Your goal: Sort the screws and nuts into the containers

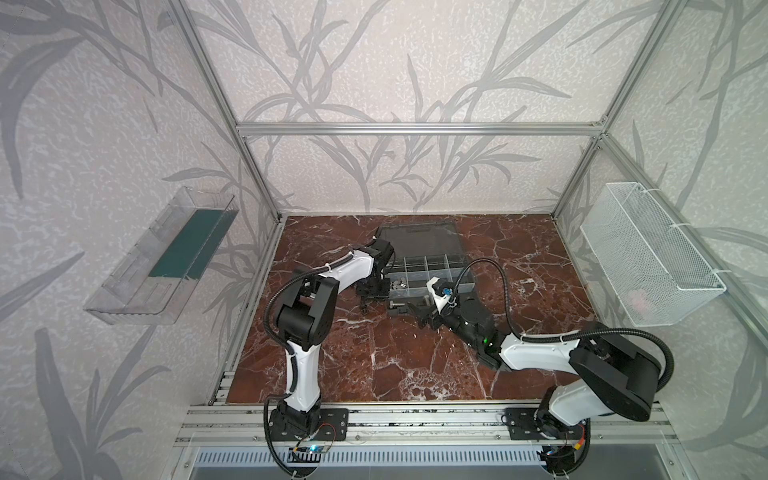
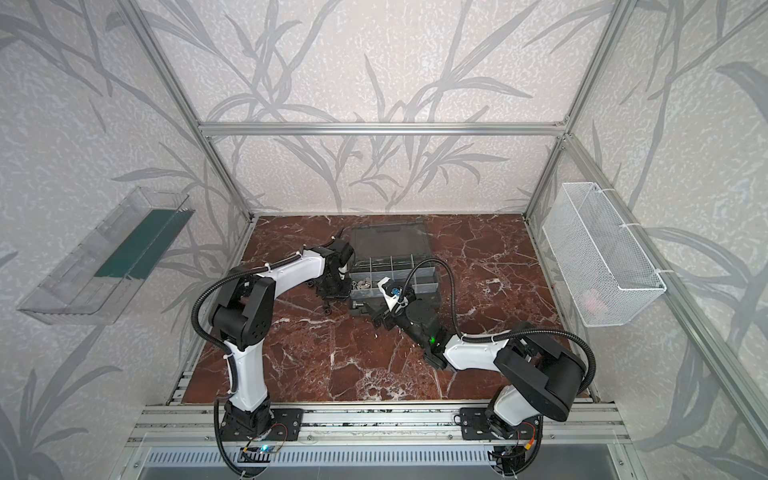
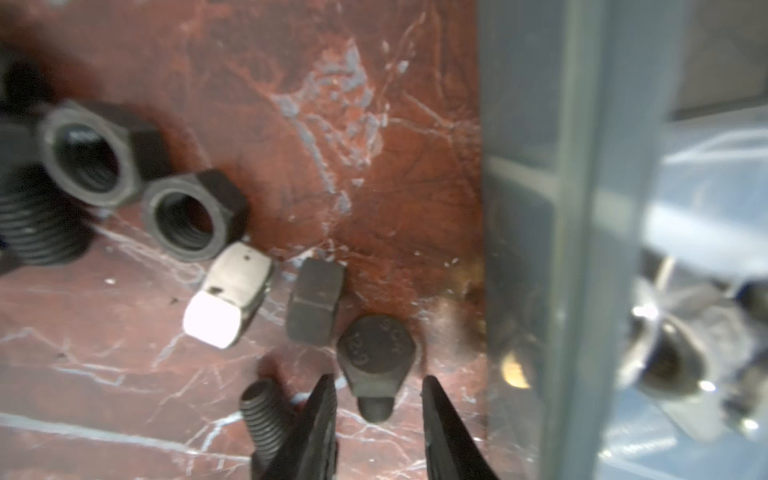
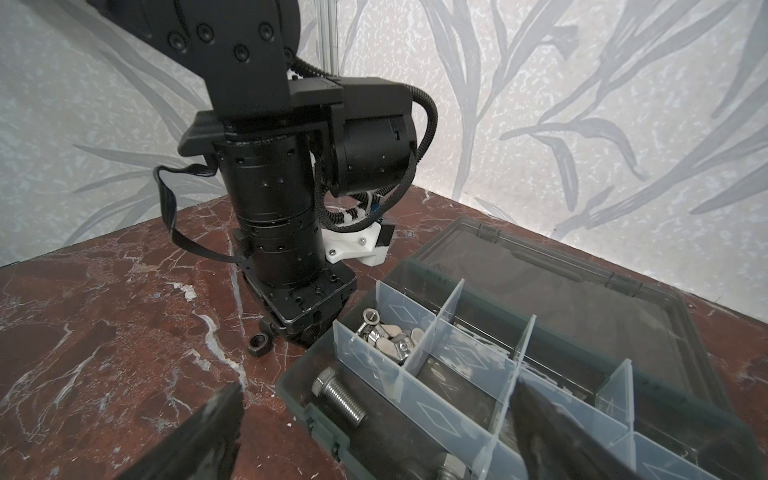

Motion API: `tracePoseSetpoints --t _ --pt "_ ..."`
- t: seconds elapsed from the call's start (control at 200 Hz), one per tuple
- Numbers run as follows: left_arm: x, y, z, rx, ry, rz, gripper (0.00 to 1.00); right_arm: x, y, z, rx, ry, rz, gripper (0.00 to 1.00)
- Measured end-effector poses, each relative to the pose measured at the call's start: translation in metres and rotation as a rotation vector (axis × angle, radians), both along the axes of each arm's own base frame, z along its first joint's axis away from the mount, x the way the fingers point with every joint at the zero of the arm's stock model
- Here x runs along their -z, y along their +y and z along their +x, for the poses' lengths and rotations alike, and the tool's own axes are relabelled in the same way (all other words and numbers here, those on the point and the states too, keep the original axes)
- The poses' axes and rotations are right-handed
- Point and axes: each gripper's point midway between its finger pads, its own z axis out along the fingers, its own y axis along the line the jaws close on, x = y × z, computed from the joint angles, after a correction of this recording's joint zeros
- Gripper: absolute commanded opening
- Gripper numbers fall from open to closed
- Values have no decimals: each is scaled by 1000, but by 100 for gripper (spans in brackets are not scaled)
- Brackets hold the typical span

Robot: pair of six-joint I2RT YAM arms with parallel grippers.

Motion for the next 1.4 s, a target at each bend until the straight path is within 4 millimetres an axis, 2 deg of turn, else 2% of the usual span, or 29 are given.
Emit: tracePoseSetpoints --t 0.275,0.39,0.705,0.87,1.065,1.4 --pt "5 2 0 -5 8 15 12 0 0 0 0 0 0 99" --pt "4 3 1 -5 4 21 8 0 0 0 0 0 0 99" --pt "1 4 2 2 -6 26 7 1 -1 2 9 3 -6 99" --pt "-23 1 8 2 -70 -4 7 -5 -7 11 53 17 -29 99" --pt "-54 -10 13 23 -138 -89 7 -23 -23 38 137 82 -28 99" --pt "-91 -43 15 64 -184 -288 7 -44 -54 17 182 152 -61 99"
